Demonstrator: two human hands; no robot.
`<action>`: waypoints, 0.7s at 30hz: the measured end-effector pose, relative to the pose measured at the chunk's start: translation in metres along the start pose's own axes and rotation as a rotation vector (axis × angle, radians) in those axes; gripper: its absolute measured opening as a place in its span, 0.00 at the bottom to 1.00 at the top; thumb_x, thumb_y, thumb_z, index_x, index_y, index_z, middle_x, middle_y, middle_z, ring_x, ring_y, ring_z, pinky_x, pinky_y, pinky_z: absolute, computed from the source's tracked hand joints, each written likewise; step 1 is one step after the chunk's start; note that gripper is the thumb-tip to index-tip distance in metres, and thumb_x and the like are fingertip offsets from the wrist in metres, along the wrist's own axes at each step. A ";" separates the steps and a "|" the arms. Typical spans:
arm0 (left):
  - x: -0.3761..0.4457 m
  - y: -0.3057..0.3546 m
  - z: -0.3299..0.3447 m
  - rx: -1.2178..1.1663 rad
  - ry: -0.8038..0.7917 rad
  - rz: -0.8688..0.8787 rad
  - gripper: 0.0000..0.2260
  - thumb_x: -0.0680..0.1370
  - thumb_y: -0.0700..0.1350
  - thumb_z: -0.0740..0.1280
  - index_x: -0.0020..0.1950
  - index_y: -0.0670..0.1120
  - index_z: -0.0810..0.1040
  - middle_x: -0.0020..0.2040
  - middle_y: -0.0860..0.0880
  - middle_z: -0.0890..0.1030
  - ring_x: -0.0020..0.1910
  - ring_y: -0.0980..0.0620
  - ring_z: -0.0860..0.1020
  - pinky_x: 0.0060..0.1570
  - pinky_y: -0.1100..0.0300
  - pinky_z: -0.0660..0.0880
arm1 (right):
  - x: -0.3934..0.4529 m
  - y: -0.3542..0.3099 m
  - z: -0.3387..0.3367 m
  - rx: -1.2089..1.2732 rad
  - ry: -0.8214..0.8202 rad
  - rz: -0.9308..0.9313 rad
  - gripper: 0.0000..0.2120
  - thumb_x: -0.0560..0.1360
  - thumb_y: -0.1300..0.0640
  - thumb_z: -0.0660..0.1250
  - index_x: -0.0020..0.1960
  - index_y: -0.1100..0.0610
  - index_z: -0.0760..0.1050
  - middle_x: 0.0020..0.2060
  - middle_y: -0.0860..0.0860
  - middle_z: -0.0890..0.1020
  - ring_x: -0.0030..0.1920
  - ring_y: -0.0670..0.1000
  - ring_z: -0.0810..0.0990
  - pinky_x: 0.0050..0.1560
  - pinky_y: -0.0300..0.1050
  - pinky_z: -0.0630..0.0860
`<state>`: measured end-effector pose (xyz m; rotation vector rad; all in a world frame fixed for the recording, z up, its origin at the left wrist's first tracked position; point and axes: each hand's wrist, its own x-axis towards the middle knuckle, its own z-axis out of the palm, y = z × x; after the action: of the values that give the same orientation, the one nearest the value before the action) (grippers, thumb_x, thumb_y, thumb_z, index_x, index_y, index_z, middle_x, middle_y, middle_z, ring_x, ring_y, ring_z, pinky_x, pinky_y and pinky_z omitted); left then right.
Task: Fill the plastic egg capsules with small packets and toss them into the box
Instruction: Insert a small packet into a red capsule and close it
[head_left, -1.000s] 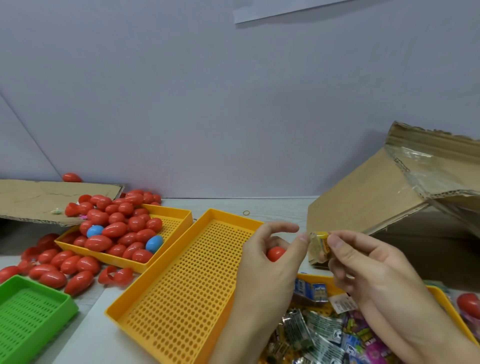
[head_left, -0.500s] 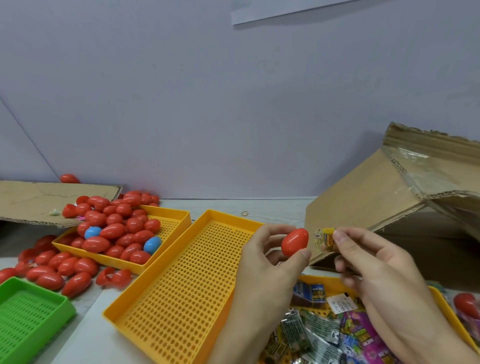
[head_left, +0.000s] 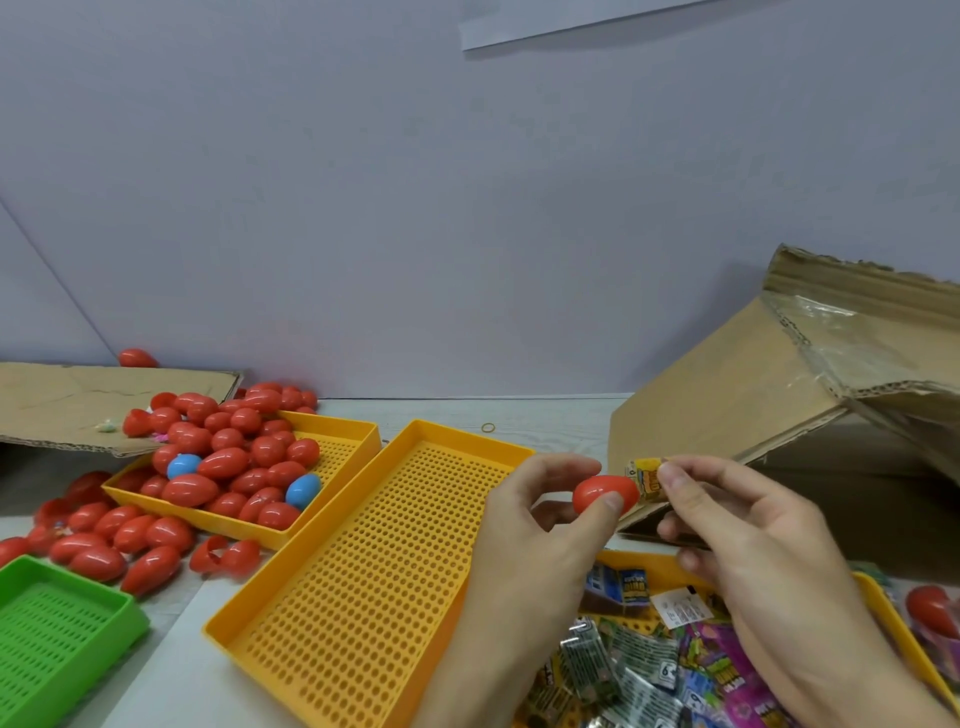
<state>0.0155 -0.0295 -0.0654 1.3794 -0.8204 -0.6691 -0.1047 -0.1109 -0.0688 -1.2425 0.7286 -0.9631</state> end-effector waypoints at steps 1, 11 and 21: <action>0.000 0.000 0.000 -0.002 -0.003 0.003 0.07 0.74 0.44 0.75 0.50 0.54 0.82 0.48 0.52 0.84 0.47 0.51 0.83 0.35 0.66 0.79 | 0.000 0.000 0.000 -0.004 0.001 -0.007 0.12 0.63 0.45 0.72 0.46 0.43 0.84 0.34 0.51 0.84 0.35 0.46 0.78 0.34 0.45 0.73; 0.000 0.000 0.001 -0.042 -0.040 0.001 0.07 0.74 0.43 0.76 0.49 0.53 0.83 0.47 0.52 0.84 0.46 0.53 0.84 0.40 0.63 0.81 | -0.003 -0.004 0.001 -0.035 -0.005 -0.062 0.11 0.60 0.45 0.72 0.43 0.41 0.85 0.40 0.48 0.87 0.41 0.43 0.85 0.41 0.41 0.76; 0.001 -0.001 0.003 -0.007 0.013 0.038 0.13 0.72 0.44 0.77 0.54 0.51 0.79 0.47 0.58 0.83 0.46 0.56 0.83 0.44 0.65 0.79 | -0.004 -0.007 0.005 -0.080 -0.036 -0.148 0.09 0.60 0.48 0.72 0.41 0.42 0.85 0.30 0.49 0.84 0.31 0.40 0.80 0.31 0.29 0.74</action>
<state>0.0138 -0.0326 -0.0665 1.3580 -0.8310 -0.6326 -0.1034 -0.1056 -0.0614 -1.3957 0.6597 -1.0378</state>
